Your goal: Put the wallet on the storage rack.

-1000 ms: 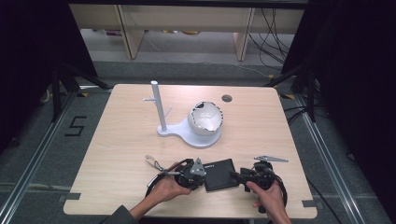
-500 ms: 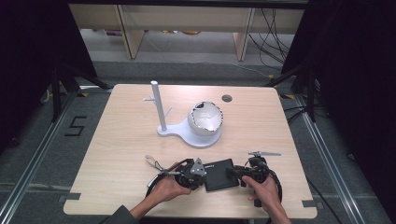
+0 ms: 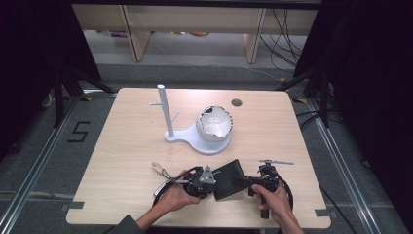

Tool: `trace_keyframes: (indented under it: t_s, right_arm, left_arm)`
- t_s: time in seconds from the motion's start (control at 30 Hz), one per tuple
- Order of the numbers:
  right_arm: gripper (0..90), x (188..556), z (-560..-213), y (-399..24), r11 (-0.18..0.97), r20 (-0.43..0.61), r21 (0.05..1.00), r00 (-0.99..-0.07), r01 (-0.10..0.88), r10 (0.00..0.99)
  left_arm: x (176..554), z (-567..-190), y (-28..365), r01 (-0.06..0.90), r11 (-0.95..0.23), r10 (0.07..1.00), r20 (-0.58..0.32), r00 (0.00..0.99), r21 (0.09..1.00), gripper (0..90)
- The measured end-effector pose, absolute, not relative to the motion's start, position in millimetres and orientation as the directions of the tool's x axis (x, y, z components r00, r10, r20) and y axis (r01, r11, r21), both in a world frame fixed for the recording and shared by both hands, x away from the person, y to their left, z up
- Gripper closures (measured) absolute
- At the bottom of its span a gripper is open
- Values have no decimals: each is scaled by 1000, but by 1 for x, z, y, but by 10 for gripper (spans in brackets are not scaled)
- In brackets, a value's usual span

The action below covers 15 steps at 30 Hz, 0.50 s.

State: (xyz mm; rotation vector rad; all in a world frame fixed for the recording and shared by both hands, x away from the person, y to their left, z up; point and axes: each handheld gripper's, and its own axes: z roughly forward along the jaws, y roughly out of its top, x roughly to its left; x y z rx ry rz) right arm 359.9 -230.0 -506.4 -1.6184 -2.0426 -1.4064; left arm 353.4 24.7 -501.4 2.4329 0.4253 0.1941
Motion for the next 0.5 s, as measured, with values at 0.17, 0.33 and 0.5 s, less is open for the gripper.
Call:
trace_keyframes:
  t_s: [0.17, 0.33, 0.5]
  right_arm:
    - [734, 357, -502, -229, -38, 634, 572, -412, 819, 654]
    - [766, 354, -489, -223, -31, 617, 622, -465, 782, 634]
    - [771, 354, -477, -220, -17, 589, 668, -514, 744, 623]
  left_arm:
    - [353, -500, 26, 248, -738, 359, 54, 932, 628, 780]
    - [351, -490, 37, 256, -711, 372, 43, 927, 655, 615]
    - [334, -477, 54, 285, -683, 416, 38, 909, 672, 432]
